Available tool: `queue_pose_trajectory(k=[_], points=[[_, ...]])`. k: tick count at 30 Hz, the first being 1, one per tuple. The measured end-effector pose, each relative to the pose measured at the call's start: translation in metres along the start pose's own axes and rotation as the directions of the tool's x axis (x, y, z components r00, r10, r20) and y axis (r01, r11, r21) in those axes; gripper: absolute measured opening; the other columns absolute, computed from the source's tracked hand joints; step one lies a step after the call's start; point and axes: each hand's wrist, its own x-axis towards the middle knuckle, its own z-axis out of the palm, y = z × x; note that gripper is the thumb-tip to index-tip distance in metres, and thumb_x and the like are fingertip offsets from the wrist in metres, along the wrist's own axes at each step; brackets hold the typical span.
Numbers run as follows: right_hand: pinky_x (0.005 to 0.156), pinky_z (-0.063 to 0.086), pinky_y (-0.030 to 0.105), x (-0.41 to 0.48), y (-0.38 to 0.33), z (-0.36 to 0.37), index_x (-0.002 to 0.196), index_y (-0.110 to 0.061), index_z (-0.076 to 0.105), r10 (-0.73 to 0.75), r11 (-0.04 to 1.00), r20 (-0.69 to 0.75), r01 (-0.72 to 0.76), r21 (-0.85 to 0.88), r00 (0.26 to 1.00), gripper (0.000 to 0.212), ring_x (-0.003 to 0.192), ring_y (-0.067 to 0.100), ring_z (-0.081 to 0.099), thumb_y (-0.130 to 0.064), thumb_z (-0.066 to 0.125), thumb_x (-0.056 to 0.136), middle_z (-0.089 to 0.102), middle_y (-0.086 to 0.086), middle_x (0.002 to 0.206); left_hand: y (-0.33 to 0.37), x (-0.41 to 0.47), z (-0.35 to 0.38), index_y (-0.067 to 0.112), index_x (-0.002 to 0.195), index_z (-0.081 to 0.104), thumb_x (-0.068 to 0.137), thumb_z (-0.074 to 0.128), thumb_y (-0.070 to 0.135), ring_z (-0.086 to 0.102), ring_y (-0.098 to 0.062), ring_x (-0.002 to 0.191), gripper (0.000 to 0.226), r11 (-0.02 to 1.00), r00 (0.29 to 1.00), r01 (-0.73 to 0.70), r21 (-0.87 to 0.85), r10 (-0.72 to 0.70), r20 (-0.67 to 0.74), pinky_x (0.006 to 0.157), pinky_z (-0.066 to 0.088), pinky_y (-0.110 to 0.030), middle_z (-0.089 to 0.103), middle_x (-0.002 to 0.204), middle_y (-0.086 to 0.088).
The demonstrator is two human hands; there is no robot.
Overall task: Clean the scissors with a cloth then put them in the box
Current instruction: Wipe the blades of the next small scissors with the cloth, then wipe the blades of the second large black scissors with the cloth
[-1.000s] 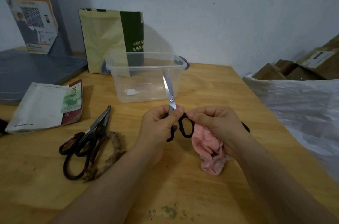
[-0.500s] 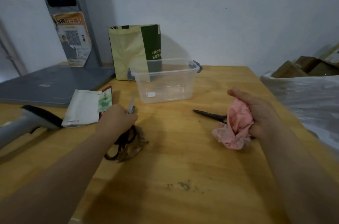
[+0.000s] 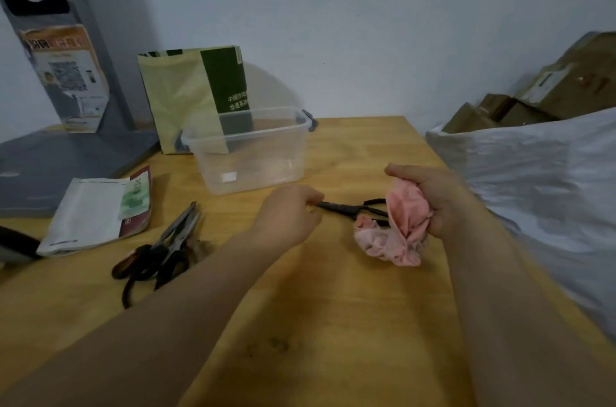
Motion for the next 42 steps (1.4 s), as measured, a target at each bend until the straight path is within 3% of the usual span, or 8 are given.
queue_pose_trajectory(k=[8,13,20,25,32,34,37,42], points=[[0.054,0.049,0.027,0.008,-0.007,-0.015,0.077,-0.004,0.067,-0.104,0.995,-0.14,0.103,-0.015,0.985,0.013,0.051,0.019,0.059,-0.009,0.078,0.071,0.062,0.009,0.065,0.052,0.047,0.048,0.026,0.141,0.041,0.086,0.054,0.014,0.053,-0.022,0.114,0.058,0.924,0.84,-0.363,0.123,0.267,0.473,0.083,0.044,-0.025,0.055,0.129,-0.001],[0.062,0.051,0.03,0.009,-0.006,-0.018,0.075,-0.002,0.065,-0.154,0.98,-0.154,0.131,-0.151,0.976,0.014,0.063,0.025,0.061,-0.009,0.077,0.073,0.063,0.013,0.07,0.039,0.059,0.043,0.023,0.126,0.058,0.086,0.054,0.003,0.055,-0.021,0.106,0.045,0.878,0.836,-0.423,0.225,0.283,0.469,0.082,0.046,-0.029,0.059,0.121,-0.002],[0.082,0.056,0.042,0.017,0.006,-0.016,0.085,-0.005,0.075,-0.198,0.515,-0.02,0.086,-0.853,0.98,0.013,0.081,0.027,0.066,-0.015,0.074,0.077,0.07,0.014,0.084,0.006,0.055,0.02,0.019,0.105,0.067,0.085,0.05,-0.005,0.053,-0.017,0.108,0.035,0.931,0.906,-0.291,0.22,0.194,0.376,0.081,0.041,-0.023,0.058,0.116,0.002],[0.056,0.042,0.026,0.011,0.016,0.0,0.075,-0.009,0.063,-0.113,0.333,0.021,0.057,-0.941,0.993,0.033,0.061,0.019,0.056,-0.04,0.072,0.08,0.059,0.004,0.065,-0.001,0.04,0.02,0.013,0.098,0.06,0.087,0.059,0.031,0.055,-0.017,0.088,0.021,0.967,0.981,0.023,0.253,-0.071,0.183,0.071,0.048,-0.029,0.056,0.093,-0.001],[0.047,0.031,0.023,0.004,0.033,0.022,0.062,-0.013,0.047,-0.127,0.12,0.117,0.132,-0.984,0.985,0.028,0.054,0.017,0.044,-0.023,0.063,0.083,0.044,0.001,0.06,-0.004,0.04,0.022,0.013,0.065,0.043,0.078,0.068,0.013,0.047,-0.017,0.063,0.029,0.958,0.94,0.248,0.146,-0.274,0.202,0.048,0.04,-0.028,0.045,0.07,-0.003],[0.047,0.028,0.024,0.005,0.034,0.021,0.059,-0.014,0.04,-0.143,0.178,0.097,0.122,-0.976,0.985,0.037,0.051,0.017,0.038,-0.028,0.062,0.085,0.037,0.0,0.057,-0.009,0.041,0.024,0.007,0.079,0.056,0.079,0.069,0.014,0.057,-0.02,0.07,0.015,0.908,0.906,0.395,-0.142,-0.359,0.224,0.057,0.054,-0.033,0.055,0.08,-0.007],[0.051,0.031,0.025,0.009,0.031,0.017,0.059,-0.005,0.056,-0.169,0.476,0.045,0.122,-0.871,0.985,0.031,0.05,0.018,0.039,-0.02,0.062,0.085,0.04,0.003,0.053,-0.006,0.037,0.019,-0.005,0.106,0.056,0.085,0.061,-0.001,0.062,-0.026,0.079,0.021,0.569,0.82,0.568,-0.594,-0.451,0.352,0.058,0.057,-0.035,0.058,0.102,-0.018],[0.058,0.048,0.026,0.003,0.025,0.022,0.074,-0.002,0.068,-0.11,0.869,0.007,0.099,-0.485,0.994,0.012,0.059,0.02,0.057,0.005,0.062,0.082,0.064,0.015,0.069,-0.009,0.03,0.004,-0.003,0.112,0.054,0.091,0.049,-0.007,0.064,-0.025,0.076,0.022,0.333,0.804,0.578,-0.745,-0.386,0.451,0.052,0.055,-0.033,0.06,0.095,-0.021]])
